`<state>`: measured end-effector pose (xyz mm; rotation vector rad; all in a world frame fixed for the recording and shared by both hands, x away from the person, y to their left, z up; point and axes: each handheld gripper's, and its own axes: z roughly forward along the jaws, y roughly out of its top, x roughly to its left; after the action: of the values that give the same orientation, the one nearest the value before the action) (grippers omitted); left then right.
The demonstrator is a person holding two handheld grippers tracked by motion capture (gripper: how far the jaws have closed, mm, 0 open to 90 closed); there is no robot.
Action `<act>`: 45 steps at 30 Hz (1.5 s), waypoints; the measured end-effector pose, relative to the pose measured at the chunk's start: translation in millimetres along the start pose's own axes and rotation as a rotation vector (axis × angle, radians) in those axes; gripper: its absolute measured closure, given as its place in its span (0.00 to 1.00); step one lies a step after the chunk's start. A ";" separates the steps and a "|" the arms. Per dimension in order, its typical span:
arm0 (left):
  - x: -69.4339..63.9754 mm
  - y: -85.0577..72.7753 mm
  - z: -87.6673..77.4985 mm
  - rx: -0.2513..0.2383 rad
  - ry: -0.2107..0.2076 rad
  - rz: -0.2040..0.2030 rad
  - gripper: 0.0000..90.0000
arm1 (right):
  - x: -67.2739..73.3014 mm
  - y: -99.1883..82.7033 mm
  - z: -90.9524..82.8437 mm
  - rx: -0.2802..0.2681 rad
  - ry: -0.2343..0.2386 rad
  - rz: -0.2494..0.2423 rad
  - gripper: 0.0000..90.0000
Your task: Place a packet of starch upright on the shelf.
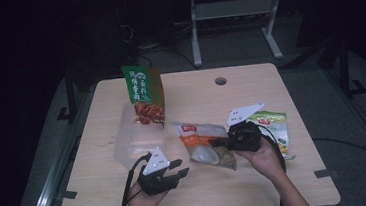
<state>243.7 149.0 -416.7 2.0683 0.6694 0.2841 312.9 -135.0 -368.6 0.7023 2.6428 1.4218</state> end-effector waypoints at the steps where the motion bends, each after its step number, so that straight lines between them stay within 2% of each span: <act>1: 0.0 0.0 0.1 0.000 0.001 0.002 0.68 | -0.7 2.5 0.3 0.002 -0.006 0.002 1.00; 5: -0.7 -0.1 -0.7 0.005 -0.001 0.010 0.67 | -2.9 14.9 2.2 0.002 -0.009 0.003 1.00; 12: -1.2 -1.0 -0.6 -0.003 -0.007 0.012 0.63 | -5.6 42.5 5.2 -0.029 0.000 0.008 1.00; 16: -0.6 -1.2 -1.1 -0.007 -0.008 0.009 0.62 | -5.5 59.5 9.7 -0.042 -0.004 -0.008 1.00; 19: 0.4 -1.0 -1.7 -0.006 -0.006 0.027 0.61 | -4.7 71.3 13.9 -0.049 -0.003 -0.016 1.00; 22: -0.5 -1.2 -1.3 -0.010 -0.005 0.018 0.59 | -5.3 82.6 20.9 -0.051 0.002 -0.026 1.00; 26: -1.3 -1.4 -1.3 -0.011 -0.007 0.019 0.58 | -7.0 93.2 30.9 -0.057 0.020 -0.029 1.00; 30: -1.5 -1.6 -2.5 -0.019 -0.012 0.010 0.57 | -8.0 101.8 39.3 -0.050 0.017 -0.040 1.00; 45: -1.7 -1.6 -5.3 -0.010 -0.014 0.015 0.57 | -7.5 133.8 68.5 -0.049 0.026 -0.039 1.00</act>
<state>239.4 152.4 -414.9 2.0650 0.6430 0.2809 386.0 -21.9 -301.4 0.6282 2.6163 1.4895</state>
